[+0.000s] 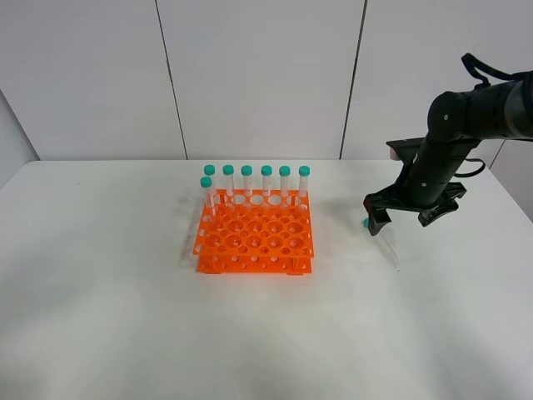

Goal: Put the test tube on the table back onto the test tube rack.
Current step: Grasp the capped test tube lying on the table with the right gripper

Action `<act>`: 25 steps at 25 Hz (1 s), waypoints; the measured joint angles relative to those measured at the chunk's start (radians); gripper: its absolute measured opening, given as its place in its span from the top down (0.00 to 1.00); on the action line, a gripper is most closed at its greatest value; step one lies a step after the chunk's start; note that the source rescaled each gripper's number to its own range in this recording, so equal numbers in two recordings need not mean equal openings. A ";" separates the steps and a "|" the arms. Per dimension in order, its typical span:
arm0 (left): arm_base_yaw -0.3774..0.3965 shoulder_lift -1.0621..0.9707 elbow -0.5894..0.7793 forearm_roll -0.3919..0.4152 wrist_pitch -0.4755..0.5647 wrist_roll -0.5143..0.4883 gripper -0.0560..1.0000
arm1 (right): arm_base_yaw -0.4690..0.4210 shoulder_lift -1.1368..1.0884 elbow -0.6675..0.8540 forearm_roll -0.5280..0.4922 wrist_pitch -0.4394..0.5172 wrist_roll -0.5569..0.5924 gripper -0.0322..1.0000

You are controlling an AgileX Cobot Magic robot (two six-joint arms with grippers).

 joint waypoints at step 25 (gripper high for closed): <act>0.000 0.000 0.000 0.000 0.000 0.000 0.00 | 0.000 0.150 -0.001 0.001 -0.058 0.000 0.09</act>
